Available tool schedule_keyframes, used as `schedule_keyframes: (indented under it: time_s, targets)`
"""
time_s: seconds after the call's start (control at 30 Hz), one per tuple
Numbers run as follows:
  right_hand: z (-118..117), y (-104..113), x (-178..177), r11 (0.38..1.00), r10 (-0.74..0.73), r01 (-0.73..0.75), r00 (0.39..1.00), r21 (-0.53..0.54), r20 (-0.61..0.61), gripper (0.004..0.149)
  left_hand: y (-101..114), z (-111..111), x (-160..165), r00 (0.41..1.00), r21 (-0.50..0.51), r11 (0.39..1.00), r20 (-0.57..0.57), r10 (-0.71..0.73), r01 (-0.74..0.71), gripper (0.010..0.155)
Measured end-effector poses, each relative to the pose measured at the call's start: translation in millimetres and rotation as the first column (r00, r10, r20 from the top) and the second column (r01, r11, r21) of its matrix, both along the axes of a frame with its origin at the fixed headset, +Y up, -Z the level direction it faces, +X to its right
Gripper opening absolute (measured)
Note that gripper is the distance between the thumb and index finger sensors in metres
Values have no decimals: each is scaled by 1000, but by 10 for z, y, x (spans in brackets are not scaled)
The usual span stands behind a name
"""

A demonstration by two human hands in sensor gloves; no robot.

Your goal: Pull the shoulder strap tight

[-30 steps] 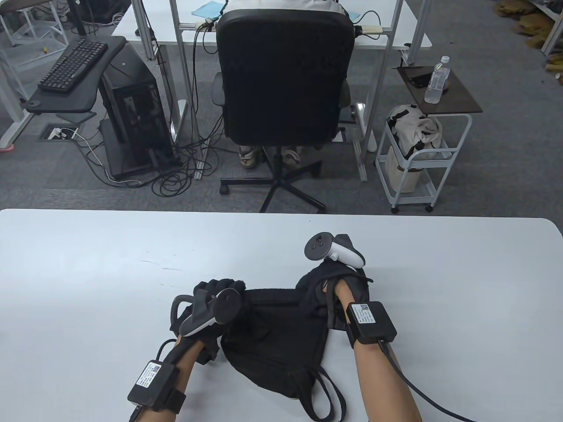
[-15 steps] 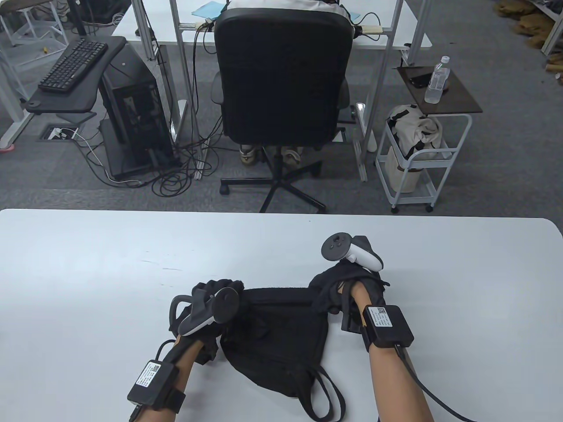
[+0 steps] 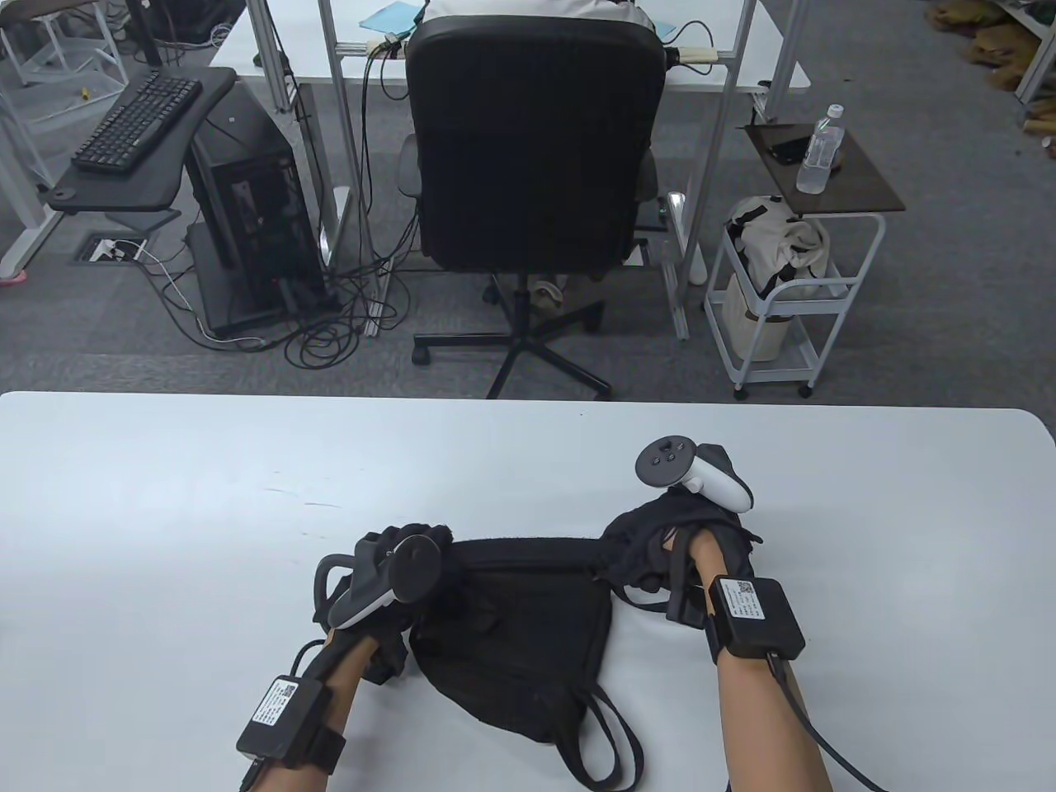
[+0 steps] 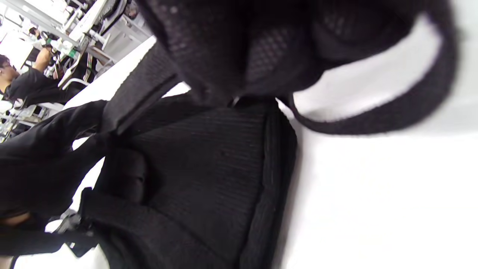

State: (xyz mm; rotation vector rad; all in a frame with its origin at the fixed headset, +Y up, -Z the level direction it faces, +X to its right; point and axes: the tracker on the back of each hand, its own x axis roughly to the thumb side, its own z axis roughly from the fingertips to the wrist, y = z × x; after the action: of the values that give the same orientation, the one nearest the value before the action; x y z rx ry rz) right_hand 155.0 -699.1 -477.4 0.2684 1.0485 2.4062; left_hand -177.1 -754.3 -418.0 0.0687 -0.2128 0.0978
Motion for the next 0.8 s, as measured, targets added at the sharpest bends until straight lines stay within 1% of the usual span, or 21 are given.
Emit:
schedule_keyframes:
  time_s: [0.07, 0.13, 0.2, 0.3, 0.33, 0.4, 0.47, 0.57, 0.67, 0.7, 0.73, 0.77, 0.8]
  targets:
    - [19, -9, 23, 1000, -29, 29, 1000, 1, -4, 46, 4, 0, -4, 1000, -9, 1000, 1, 20, -20, 64]
    - [25, -9, 55, 998, 24, -24, 1000, 57, 11, 41, 36, 9, 3, 1000, 6, 1000, 0, 2, -2, 64]
    - [31, -16, 90, 999, 31, -32, 999, 31, 25, 45, 46, 13, 12, 1000, 7, 1000, -1, 11, -11, 64]
    - [57, -18, 140, 998, 62, -62, 998, 13, 6, 50, 21, 12, -1, 1000, 9, 1000, -5, -16, 16, 64]
    - [61, -24, 145, 999, 45, -45, 999, 15, 6, 50, 9, 5, -3, 1000, -2, 1000, -4, 10, -10, 65]
    - [48, -11, 161, 994, 87, -89, 996, 68, 34, 47, 16, 8, 5, 1000, 0, 1000, -2, 3, -3, 65]
    - [27, 7, 173, 987, 123, -129, 990, 96, 63, 46, 39, 18, 22, 1000, 13, 1000, -4, -11, 11, 65]
    - [-5, 69, 172, 973, 171, -182, 981, 143, 87, 47, 40, 21, 44, 1000, 15, 1000, -5, -10, 10, 65]
    - [-51, 156, 158, 948, 195, -219, 973, 231, 125, 48, 29, 24, 68, 1000, 23, 1000, -11, -9, 9, 65]
    - [-79, 205, 148, 930, 192, -234, 967, 282, 167, 47, 42, 30, 88, 1000, 33, 999, -20, -1, 2, 65]
    - [-91, 238, 141, 919, 194, -247, 962, 307, 191, 47, 54, 36, 103, 1000, 40, 999, -28, 8, -6, 65]
    - [-101, 279, 132, 893, 201, -265, 958, 363, 205, 48, 76, 42, 126, 999, 46, 999, -38, 11, -10, 65]
    - [-121, 335, 128, 853, 201, -285, 952, 438, 230, 49, 104, 51, 155, 999, 41, 999, -51, 18, -16, 65]
